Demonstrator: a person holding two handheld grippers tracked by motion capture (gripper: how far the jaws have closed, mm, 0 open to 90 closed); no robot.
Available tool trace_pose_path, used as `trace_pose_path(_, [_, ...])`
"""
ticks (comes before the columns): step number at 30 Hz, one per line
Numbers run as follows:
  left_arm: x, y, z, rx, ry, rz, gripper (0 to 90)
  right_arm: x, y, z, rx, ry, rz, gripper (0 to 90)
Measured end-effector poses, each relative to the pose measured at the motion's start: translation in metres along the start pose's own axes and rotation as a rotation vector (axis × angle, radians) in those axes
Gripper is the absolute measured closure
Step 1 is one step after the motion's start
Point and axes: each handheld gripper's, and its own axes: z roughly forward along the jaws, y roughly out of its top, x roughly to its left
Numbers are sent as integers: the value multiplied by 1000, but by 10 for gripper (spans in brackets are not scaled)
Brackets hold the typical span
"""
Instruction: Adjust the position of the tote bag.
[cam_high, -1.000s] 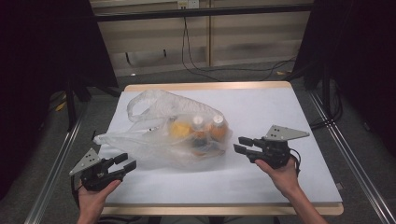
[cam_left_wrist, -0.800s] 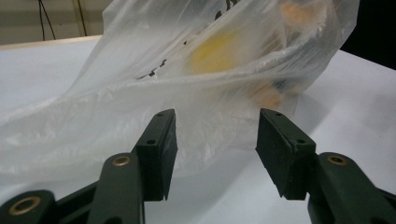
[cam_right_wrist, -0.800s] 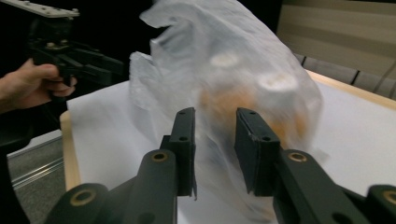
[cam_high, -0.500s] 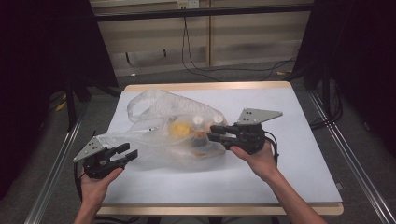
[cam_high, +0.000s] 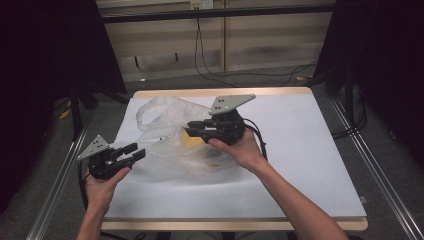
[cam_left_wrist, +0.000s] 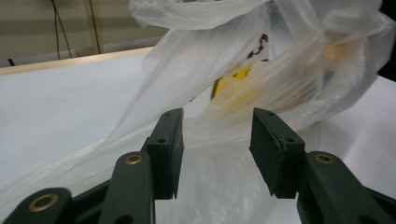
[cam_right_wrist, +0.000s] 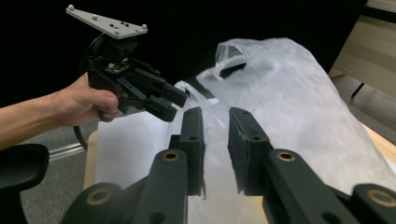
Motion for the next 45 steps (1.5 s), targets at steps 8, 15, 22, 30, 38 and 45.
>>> trace_pose_path(8, [23, -3, 10, 37, 63, -57, 516, -7, 28, 30, 52, -16, -48, 636])
trace_pose_path(15, [32, -14, -5, 61, 113, -72, 428, -16, 30, 41, 58, -36, -28, 502])
trace_pose_path(22, [46, -26, -26, 57, 176, -128, 385, -15, 22, 44, 109, -74, -46, 414])
trace_pose_path(30, [50, -34, -21, 95, 196, -144, 301, -22, 8, 48, 157, -105, -39, 425])
trace_pose_path(38, [53, -39, -26, 86, 209, -168, 261, -27, 4, 50, 166, -136, -4, 751])
trace_pose_path(45, [52, -44, -26, 103, 235, -166, 251, -30, 1, 47, 118, -130, 27, 900])
